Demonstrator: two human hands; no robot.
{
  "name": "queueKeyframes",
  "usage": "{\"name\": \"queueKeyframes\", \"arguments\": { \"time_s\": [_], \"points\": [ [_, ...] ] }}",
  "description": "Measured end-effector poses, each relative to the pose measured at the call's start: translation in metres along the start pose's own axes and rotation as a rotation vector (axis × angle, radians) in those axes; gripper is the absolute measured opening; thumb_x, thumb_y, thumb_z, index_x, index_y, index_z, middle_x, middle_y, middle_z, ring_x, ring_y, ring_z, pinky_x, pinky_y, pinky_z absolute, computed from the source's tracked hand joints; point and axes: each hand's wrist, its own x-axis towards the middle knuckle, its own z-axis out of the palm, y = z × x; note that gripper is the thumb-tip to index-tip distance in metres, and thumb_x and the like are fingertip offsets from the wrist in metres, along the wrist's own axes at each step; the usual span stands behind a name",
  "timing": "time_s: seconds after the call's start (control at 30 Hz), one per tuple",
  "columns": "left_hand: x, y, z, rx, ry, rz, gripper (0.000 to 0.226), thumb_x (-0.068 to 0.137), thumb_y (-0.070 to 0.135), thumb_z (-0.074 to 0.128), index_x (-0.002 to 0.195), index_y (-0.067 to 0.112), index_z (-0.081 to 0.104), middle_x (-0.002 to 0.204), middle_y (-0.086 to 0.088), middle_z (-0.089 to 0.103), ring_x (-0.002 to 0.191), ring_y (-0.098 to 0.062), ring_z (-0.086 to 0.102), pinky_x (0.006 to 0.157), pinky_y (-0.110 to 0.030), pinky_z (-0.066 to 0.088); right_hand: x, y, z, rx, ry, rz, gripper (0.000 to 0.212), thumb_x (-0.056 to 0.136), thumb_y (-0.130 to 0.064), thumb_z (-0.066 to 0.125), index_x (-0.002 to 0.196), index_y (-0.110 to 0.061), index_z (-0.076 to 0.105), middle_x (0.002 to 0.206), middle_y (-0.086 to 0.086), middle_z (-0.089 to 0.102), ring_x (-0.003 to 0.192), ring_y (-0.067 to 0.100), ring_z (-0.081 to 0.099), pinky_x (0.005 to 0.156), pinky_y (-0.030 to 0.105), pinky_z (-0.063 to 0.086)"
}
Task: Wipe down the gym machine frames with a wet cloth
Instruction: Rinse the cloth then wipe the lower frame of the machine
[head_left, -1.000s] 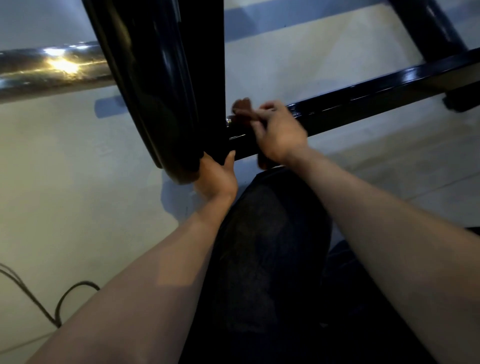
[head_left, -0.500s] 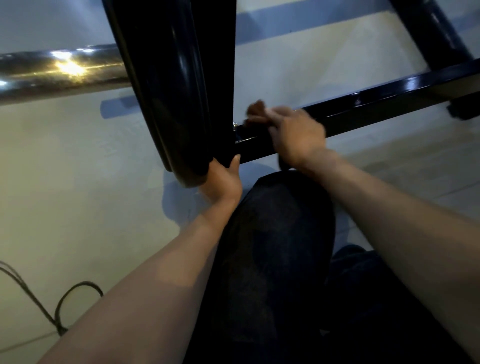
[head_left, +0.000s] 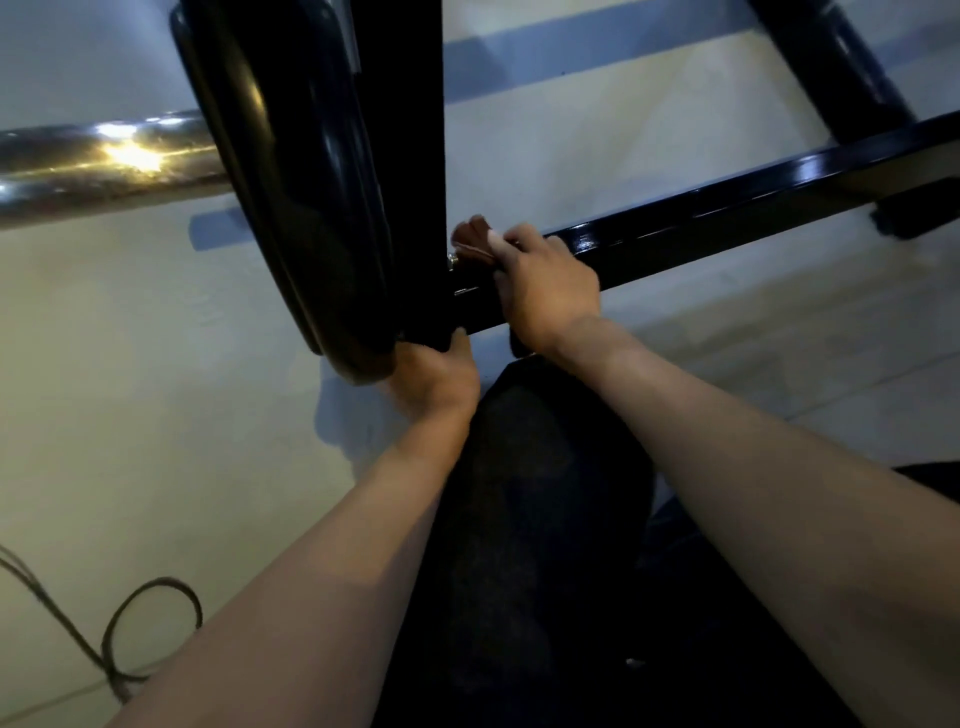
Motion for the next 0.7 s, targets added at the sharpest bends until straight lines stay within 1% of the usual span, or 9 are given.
{"name": "queueKeyframes", "arguments": {
  "time_s": [0.07,0.1,0.2,0.27,0.33,0.43,0.5,0.6,0.7],
  "points": [
    [-0.010,0.002,-0.001,-0.087,0.053,-0.121,0.056,0.080,0.042,0.072,0.123,0.008,0.057,0.120,-0.014,0.065,0.114,-0.037,0.063,0.096,-0.049,0.053,0.005,0.040,-0.007,-0.011,0.022,0.105,0.042,0.105,-0.032,0.046,0.146,-0.030,0.048,0.143,0.000,0.050,0.124,0.035,0.051,0.084,0.045,0.053],
    [-0.016,0.007,0.001,-0.151,0.002,-0.117,0.042,0.081,0.038,0.069,0.112,0.012,0.059,0.111,-0.010,0.067,0.107,-0.035,0.065,0.092,-0.045,0.055,0.007,0.064,-0.012,-0.012,0.041,0.182,0.040,0.104,-0.031,0.045,0.143,-0.029,0.051,0.143,0.001,0.051,0.124,0.037,0.052,0.088,0.047,0.053],
    [-0.036,0.035,0.012,-0.151,-0.195,0.186,0.013,0.090,0.026,0.067,0.094,0.018,0.056,0.092,0.002,0.062,0.095,-0.023,0.062,0.081,-0.034,0.050,0.003,0.130,-0.028,0.031,0.126,0.411,0.034,0.106,-0.032,0.043,0.135,-0.023,0.058,0.142,0.006,0.055,0.120,0.042,0.054,0.090,0.049,0.049],
    [-0.039,0.064,0.028,0.021,-0.228,0.508,0.022,0.090,0.025,0.069,0.108,0.018,0.057,0.108,0.001,0.061,0.109,-0.022,0.054,0.091,-0.031,0.043,0.005,0.149,-0.030,0.020,0.142,0.509,0.033,0.107,-0.032,0.042,0.133,-0.019,0.058,0.140,0.009,0.054,0.120,0.042,0.052,0.087,0.048,0.047],
    [-0.029,0.089,0.046,0.304,-0.284,0.708,0.053,0.086,0.030,0.072,0.132,0.015,0.050,0.132,-0.005,0.053,0.127,-0.026,0.044,0.106,-0.034,0.036,0.010,0.128,-0.025,-0.069,0.106,0.453,0.033,0.107,-0.028,0.043,0.137,-0.017,0.052,0.141,0.008,0.054,0.123,0.040,0.050,0.086,0.046,0.047],
    [-0.001,0.110,0.075,0.654,-0.418,0.721,0.077,0.085,0.039,0.073,0.146,0.012,0.032,0.145,-0.009,0.047,0.137,-0.028,0.042,0.116,-0.038,0.031,0.011,0.084,-0.005,-0.087,0.035,0.172,0.046,0.105,-0.027,0.050,0.150,-0.025,0.043,0.145,-0.002,0.053,0.126,0.033,0.050,0.081,0.041,0.049],
    [0.016,0.108,0.084,0.720,-0.463,0.712,0.077,0.083,0.043,0.075,0.143,0.016,0.033,0.135,-0.008,0.057,0.126,-0.030,0.053,0.108,-0.042,0.041,0.008,0.086,-0.002,-0.064,0.046,0.076,0.047,0.108,-0.033,0.045,0.154,-0.031,0.040,0.145,-0.006,0.052,0.123,0.031,0.051,0.073,0.039,0.046],
    [0.025,0.102,0.086,0.853,-0.385,0.817,0.065,0.081,0.049,0.078,0.130,0.017,0.050,0.128,-0.009,0.059,0.121,-0.031,0.055,0.100,-0.041,0.040,0.011,0.135,-0.014,-0.092,0.096,0.164,0.042,0.109,-0.034,0.040,0.151,-0.031,0.042,0.143,-0.001,0.051,0.120,0.033,0.051,0.073,0.041,0.047],
    [0.020,0.107,0.091,0.954,-0.350,0.787,0.069,0.079,0.064,0.075,0.125,0.016,0.055,0.126,-0.009,0.059,0.121,-0.031,0.054,0.101,-0.042,0.040,0.014,0.185,-0.028,-0.021,0.135,0.434,0.034,0.110,-0.036,0.039,0.140,-0.025,0.050,0.139,0.007,0.047,0.119,0.036,0.050,0.080,0.048,0.050]
  ]
}}
